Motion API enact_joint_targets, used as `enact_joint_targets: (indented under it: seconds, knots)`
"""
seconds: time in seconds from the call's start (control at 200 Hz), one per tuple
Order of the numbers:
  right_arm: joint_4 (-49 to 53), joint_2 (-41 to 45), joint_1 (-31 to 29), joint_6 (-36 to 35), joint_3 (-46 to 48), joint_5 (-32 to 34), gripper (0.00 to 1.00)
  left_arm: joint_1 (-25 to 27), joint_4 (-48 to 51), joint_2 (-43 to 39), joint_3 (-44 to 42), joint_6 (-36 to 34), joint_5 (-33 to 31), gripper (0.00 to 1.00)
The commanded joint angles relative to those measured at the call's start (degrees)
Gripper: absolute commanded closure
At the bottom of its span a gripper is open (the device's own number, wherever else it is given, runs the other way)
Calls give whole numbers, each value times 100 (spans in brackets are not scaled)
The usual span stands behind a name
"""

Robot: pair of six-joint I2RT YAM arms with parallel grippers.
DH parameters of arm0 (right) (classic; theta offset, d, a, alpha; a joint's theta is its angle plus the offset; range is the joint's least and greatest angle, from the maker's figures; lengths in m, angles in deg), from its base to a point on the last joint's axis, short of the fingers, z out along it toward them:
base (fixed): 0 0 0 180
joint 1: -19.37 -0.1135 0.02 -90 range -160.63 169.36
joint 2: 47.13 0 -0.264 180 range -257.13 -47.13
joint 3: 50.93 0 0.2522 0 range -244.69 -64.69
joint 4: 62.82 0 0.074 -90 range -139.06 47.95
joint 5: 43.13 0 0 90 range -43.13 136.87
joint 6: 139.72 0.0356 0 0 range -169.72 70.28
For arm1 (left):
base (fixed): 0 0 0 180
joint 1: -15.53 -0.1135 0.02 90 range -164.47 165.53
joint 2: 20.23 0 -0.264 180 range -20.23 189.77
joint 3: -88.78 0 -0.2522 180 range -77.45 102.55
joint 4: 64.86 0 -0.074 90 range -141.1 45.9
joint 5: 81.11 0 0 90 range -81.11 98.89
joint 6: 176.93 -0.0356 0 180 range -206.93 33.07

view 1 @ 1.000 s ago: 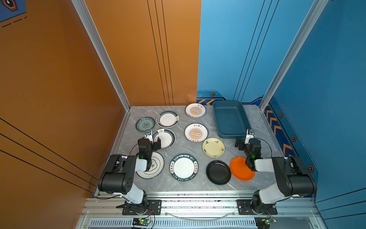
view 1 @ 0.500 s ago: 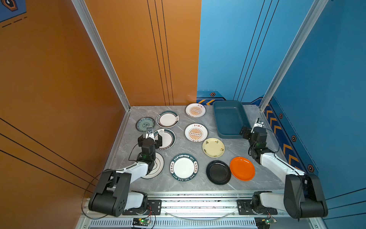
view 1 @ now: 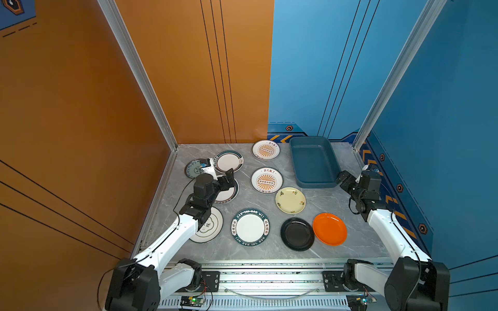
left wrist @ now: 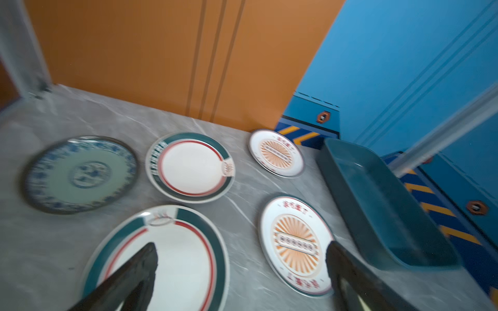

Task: Place the plates into the plastic bin on the countertop
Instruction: 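Reach left gripper to the sunburst plate while right gripper nears the bin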

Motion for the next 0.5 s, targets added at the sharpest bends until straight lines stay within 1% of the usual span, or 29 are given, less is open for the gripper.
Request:
enact_joint_targets:
  seconds: [0.0, 0.04, 0.1, 0.135, 0.205, 0.225, 0.24, 0.28, 0.376, 0.496]
  knots:
    - [355, 195, -93, -14, 103, -116, 0, 320, 764, 626, 463, 1231, 684, 0]
    - [370, 227, -119, -26, 117, -109, 0, 339, 815, 919, 562, 1613, 797, 2]
    - [339, 257, -153, -31, 146, -89, 0, 339, 559, 1391, 645, 2095, 1122, 7]
    - [310, 280, -171, -25, 175, -89, 0, 339, 399, 1678, 716, 2310, 1287, 10]
    - [273, 305, -217, -17, 182, -77, 0, 336, 278, 2220, 949, 2647, 1522, 12]
    - [269, 313, -227, -17, 178, -65, 0, 339, 251, 2351, 1023, 2718, 1592, 13]
    - [274, 308, -232, -17, 187, -63, 0, 331, 213, 2473, 1066, 2768, 1647, 17]
    - [270, 319, -245, -22, 184, -63, 0, 337, 84, 2742, 1187, 2882, 1818, 20]
    - [308, 346, -260, -43, 194, -29, 0, 374, -172, 3211, 1423, 3092, 2024, 22]
    - [303, 387, -263, -57, 240, -2, 0, 401, -236, 3601, 1609, 3198, 2029, 26]
